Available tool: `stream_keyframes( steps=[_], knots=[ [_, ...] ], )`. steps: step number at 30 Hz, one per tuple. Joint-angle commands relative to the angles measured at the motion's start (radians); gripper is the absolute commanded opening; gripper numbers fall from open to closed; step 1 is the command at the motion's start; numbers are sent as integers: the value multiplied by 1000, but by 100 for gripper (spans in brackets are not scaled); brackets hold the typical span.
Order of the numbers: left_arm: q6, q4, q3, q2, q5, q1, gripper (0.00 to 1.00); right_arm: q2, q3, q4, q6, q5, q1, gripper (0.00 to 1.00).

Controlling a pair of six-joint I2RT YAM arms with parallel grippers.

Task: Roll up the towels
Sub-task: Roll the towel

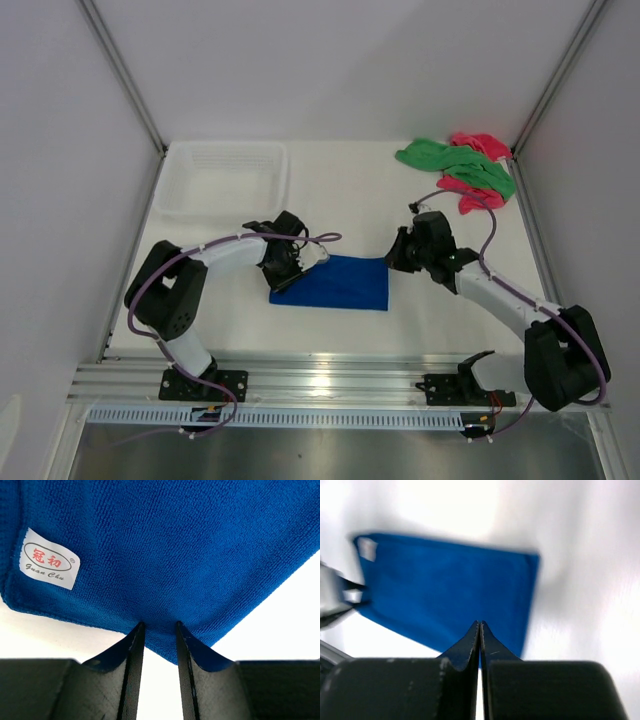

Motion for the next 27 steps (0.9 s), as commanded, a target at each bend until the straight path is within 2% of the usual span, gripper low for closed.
stream_keyframes(
  steps=[1, 2, 6, 11, 18, 24, 27],
  knots=[
    [26, -19, 7, 14, -52, 3, 35, 95, 88, 100, -26, -32, 0, 1],
    [26, -19, 6, 14, -54, 3, 35, 96, 88, 120, -26, -46, -2, 1],
    [24, -14, 4, 13, -52, 3, 35, 267, 94, 202, -1, -83, 0, 0],
    [24, -14, 4, 10, -57, 3, 35, 358, 91, 193, 8, -39, -17, 0],
    [32, -19, 3, 11, -60, 3, 36, 347, 45, 156, 8, 1, -110, 0],
    [28, -16, 3, 10, -77, 3, 36, 286, 24, 148, -33, -41, -132, 0],
    [27, -16, 15, -15, -83, 1, 40, 245, 42, 130, -49, -80, -144, 4]
  ],
)
